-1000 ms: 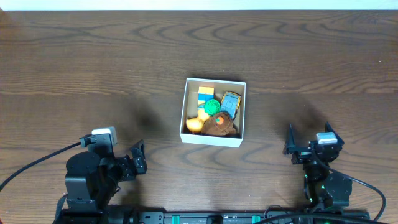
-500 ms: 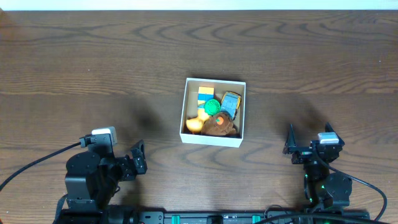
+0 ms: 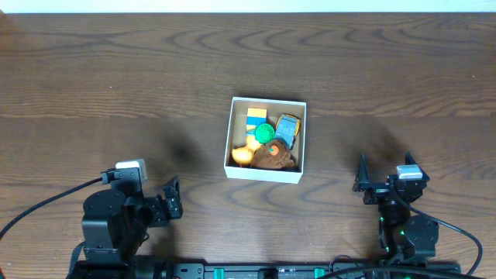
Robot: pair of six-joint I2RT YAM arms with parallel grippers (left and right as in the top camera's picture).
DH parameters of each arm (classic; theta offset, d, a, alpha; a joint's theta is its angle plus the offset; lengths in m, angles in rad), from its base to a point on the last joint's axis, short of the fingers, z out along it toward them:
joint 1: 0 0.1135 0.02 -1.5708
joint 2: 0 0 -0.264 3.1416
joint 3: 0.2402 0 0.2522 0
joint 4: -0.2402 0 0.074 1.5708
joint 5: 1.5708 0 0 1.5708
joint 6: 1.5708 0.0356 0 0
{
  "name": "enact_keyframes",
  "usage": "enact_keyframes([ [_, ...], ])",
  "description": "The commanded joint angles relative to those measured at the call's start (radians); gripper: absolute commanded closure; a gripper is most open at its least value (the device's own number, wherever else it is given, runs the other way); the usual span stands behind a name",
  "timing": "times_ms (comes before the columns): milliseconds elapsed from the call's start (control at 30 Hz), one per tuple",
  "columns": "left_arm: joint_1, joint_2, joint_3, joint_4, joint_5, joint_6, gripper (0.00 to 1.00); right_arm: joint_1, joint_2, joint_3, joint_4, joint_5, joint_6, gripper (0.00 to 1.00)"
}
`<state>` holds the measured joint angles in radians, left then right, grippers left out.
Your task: Pack container
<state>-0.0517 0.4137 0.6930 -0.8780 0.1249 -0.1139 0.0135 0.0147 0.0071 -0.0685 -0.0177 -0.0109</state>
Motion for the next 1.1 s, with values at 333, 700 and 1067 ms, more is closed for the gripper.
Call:
enact_keyframes([
  [333,0.036,-0.337,-0.371,0.330,-0.037,0.252,0.02,0.006,-0.009,-0.002,-0.006,0.014,0.011,0.01],
  [700,0.037,-0.394,-0.639,0.868,-0.095,0.274,0.02,0.006,-0.009,-0.002,-0.006,0.014,0.011,0.01],
  [1067,0.070,-0.412,-0.689,0.850,-0.100,0.266,0.02,0.006,-0.009,-0.002,-0.006,0.014,0.011,0.01],
])
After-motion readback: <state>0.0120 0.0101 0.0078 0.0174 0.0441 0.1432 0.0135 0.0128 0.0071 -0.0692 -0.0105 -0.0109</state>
